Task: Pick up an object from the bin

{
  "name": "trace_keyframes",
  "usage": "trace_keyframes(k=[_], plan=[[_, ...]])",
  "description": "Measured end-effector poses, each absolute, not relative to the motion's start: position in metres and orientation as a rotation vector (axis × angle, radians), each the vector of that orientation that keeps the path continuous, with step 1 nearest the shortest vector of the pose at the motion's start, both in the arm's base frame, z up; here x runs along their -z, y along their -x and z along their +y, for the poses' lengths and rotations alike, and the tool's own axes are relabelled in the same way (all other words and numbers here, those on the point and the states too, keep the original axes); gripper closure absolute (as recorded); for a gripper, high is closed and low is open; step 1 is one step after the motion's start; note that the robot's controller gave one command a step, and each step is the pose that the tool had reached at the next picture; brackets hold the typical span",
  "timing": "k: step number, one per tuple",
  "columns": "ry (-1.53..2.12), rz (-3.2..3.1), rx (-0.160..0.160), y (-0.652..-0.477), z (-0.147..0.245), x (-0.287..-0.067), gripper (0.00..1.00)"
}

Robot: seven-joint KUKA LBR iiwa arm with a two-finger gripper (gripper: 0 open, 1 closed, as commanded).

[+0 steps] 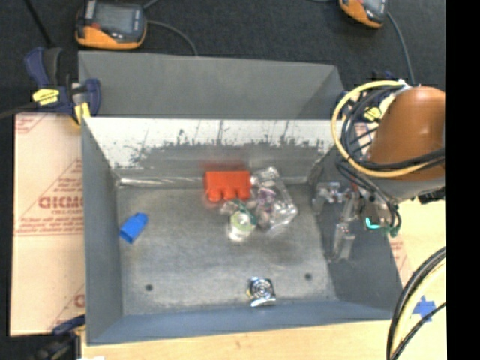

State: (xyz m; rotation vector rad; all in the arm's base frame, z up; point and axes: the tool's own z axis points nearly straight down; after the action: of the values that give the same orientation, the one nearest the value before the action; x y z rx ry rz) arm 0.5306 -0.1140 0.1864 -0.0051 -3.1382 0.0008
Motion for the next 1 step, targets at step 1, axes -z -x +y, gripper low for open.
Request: trace_keyframes(k=[1], plan=[[-0.192, -3.159, -0.004, -0.5982, -0.0841, -0.0877, 0.00]])
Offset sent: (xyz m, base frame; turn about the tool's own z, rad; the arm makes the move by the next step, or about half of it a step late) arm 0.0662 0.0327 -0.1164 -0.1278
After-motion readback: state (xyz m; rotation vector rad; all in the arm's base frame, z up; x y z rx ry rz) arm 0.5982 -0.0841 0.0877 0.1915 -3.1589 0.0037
